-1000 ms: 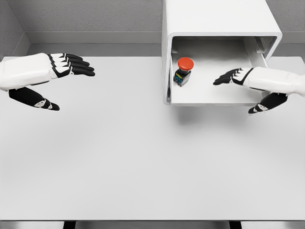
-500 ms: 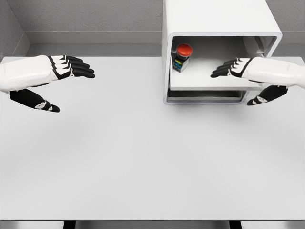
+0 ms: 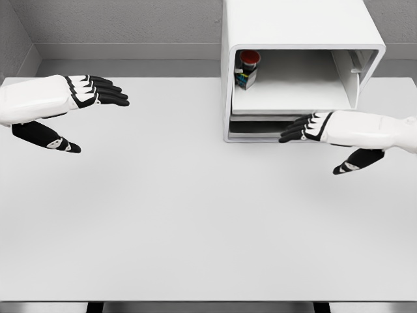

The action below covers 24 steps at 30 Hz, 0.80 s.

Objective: Slide open multi-storey tabletop storage cabinets and put open load switch and slide close multi-storey tabletop storage cabinets

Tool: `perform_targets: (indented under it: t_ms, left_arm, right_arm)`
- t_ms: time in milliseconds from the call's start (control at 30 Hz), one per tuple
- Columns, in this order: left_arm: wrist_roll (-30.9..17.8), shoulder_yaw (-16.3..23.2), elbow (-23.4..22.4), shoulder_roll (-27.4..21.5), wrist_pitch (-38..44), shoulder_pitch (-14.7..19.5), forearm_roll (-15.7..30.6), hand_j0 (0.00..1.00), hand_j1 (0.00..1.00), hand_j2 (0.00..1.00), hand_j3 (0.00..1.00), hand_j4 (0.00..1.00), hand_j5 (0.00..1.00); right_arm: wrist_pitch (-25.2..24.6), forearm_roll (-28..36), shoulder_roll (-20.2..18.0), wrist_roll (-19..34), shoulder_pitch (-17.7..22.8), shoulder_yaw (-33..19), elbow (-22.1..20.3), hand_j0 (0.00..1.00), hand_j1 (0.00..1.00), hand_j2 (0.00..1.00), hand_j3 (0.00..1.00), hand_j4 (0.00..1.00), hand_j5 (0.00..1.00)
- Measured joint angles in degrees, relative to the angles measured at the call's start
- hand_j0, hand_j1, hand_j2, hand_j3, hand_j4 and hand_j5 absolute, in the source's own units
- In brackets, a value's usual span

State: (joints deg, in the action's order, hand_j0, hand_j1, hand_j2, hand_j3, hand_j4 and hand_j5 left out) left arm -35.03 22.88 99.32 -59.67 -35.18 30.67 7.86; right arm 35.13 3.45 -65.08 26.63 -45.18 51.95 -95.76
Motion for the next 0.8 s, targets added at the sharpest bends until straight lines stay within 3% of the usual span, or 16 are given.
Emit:
perform_targets:
  t_ms: [267, 567, 800]
  left_arm:
    - [0.0, 0.0, 0.0, 0.0, 0.0, 0.0, 0.0, 1.00, 1.00, 1.00, 1.00, 1.00, 1.00]
    - [0.0, -0.1, 0.0, 0.0, 0.0, -0.2, 0.0, 1.00, 1.00, 1.00, 1.00, 1.00, 1.00]
    - [0.0, -0.1, 0.0, -0.1, 0.0, -0.2, 0.0, 1.00, 1.00, 1.00, 1.00, 1.00, 1.00]
  right_arm:
    - [0.0, -4.4, 4.8, 1.2, -0.3, 0.0, 3.8, 1.00, 1.00, 1.00, 1.00, 1.00, 1.00]
    - [0.0, -6.4, 8.5, 2.3, -3.0, 0.0, 12.0, 1.00, 1.00, 1.00, 1.00, 1.00, 1.00]
    - [0.0, -7.5, 9.4, 2.3, -3.6, -0.1, 13.1, 1.00, 1.00, 1.00, 1.00, 1.00, 1.00]
